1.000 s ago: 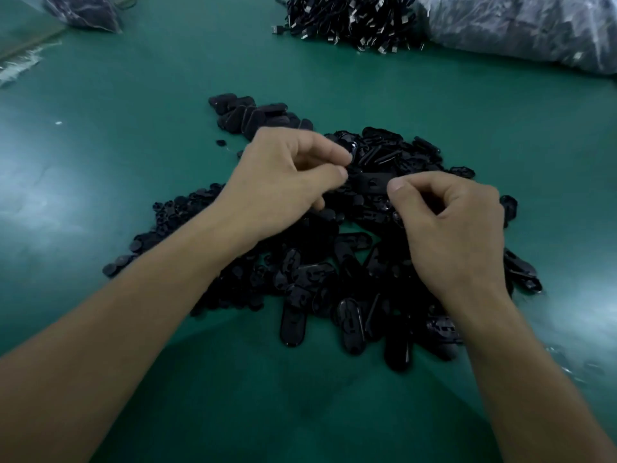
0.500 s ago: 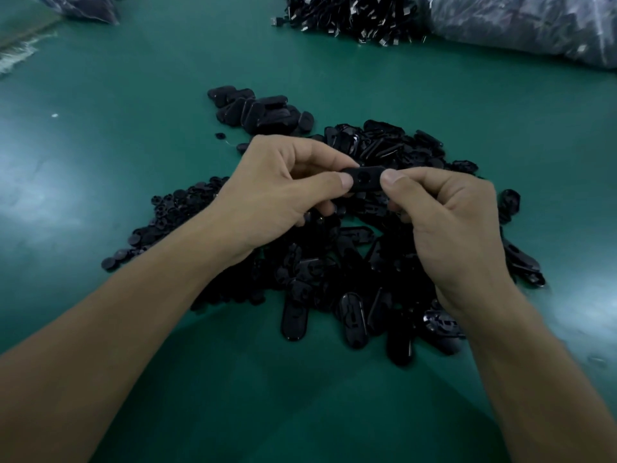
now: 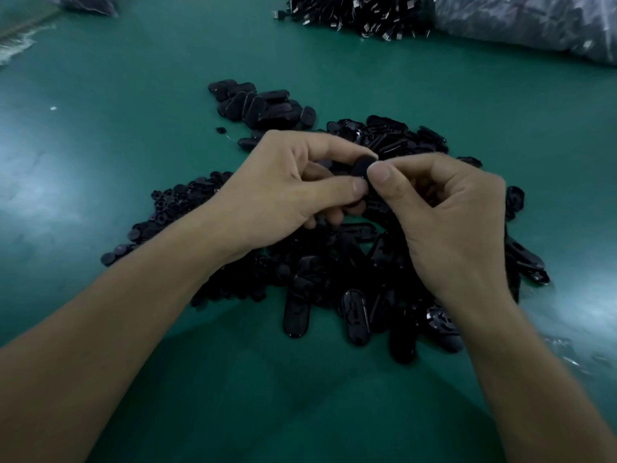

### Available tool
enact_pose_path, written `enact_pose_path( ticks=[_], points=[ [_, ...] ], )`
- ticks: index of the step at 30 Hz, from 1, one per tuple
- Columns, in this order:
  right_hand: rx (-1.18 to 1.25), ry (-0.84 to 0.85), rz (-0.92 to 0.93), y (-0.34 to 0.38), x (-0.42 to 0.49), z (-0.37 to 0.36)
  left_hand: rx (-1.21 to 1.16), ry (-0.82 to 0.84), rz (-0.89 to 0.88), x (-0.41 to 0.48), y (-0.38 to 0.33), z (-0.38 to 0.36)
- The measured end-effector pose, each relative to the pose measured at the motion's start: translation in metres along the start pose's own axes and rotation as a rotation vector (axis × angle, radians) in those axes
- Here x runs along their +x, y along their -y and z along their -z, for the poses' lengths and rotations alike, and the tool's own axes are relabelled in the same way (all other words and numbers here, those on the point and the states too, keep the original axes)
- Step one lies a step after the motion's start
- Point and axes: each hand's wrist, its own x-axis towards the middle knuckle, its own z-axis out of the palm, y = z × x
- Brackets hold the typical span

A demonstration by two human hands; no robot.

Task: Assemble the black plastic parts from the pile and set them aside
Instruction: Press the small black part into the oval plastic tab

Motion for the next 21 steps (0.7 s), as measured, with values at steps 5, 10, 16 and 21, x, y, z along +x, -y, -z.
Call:
enact_pose_path(
  ticks=[5, 10, 16, 21],
  points=[
    [-0.255, 0.183, 0.058, 0.002, -0.006, -0.005, -0.129, -0.36, 0.051, 0.008, 0.008, 0.009],
    [-0.531, 0.525, 0.18, 0.017, -0.008, -0.023, -0.103, -0.601, 0.002, 0.013, 0.011, 0.019],
    [-0.721, 0.595, 0.231, 0.037, -0.006, -0.048, -0.075, -0.668, 0.002, 0.015, 0.013, 0.021],
    [-0.777, 0.664, 0.24, 0.041, -0.002, -0.06, -0.022, -0.705, -0.016, 0.014, 0.012, 0.021]
  ],
)
